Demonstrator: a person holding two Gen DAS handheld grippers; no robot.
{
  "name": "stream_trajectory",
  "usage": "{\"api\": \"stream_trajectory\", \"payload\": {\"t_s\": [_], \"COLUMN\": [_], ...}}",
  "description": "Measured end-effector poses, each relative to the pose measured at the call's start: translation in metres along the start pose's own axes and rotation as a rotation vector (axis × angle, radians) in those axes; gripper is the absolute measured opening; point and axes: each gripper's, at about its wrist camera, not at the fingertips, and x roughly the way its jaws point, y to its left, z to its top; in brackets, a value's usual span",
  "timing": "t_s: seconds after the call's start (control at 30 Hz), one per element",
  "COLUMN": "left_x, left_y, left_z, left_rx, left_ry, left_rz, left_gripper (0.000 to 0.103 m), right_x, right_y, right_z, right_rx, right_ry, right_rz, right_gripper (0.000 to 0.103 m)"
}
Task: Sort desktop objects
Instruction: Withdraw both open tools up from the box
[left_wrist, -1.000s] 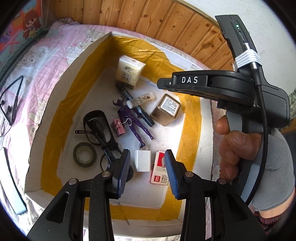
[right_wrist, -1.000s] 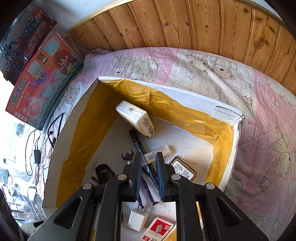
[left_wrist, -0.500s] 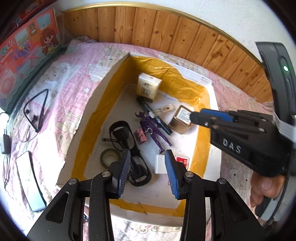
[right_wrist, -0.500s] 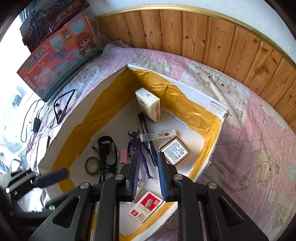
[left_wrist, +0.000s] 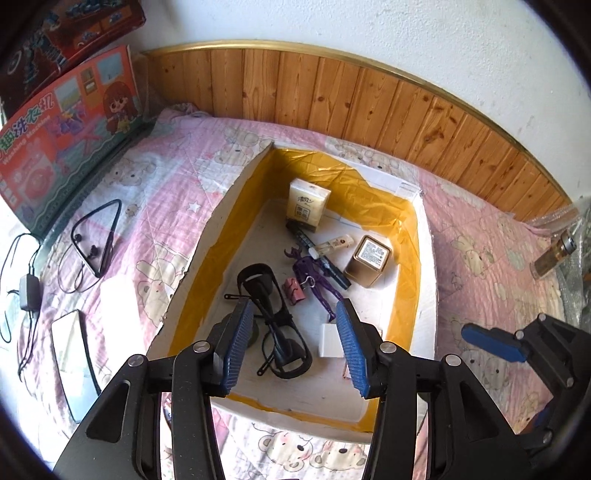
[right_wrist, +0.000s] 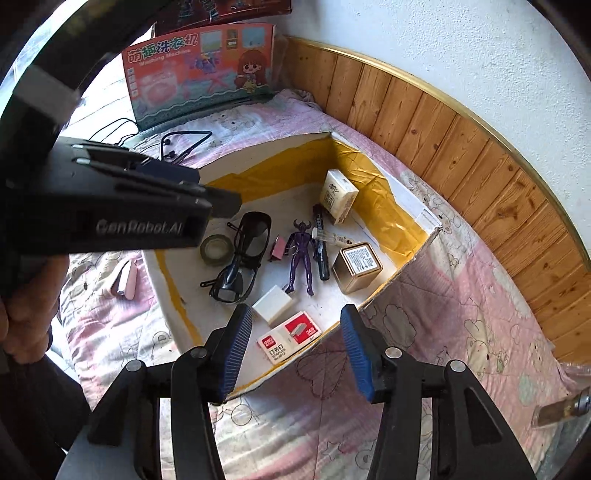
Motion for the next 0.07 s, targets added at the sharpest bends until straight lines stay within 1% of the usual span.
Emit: {"api": "stream_trajectory", "payload": {"t_s": [0.07], "left_x": [-0.0025], "left_y": [0.0007], "left_z": [-0.0028], "left_rx": [0.002], "left_ry": [-0.002], "left_rz": [0.019], "left_gripper": [0.05], "right_x": [-0.0019], "right_y": [0.0031], "right_z": [-0.0072], "right_rx": [0.018], "right_ry": [-0.007], "right_rz": [0.012], "right_gripper": [0.052]}}
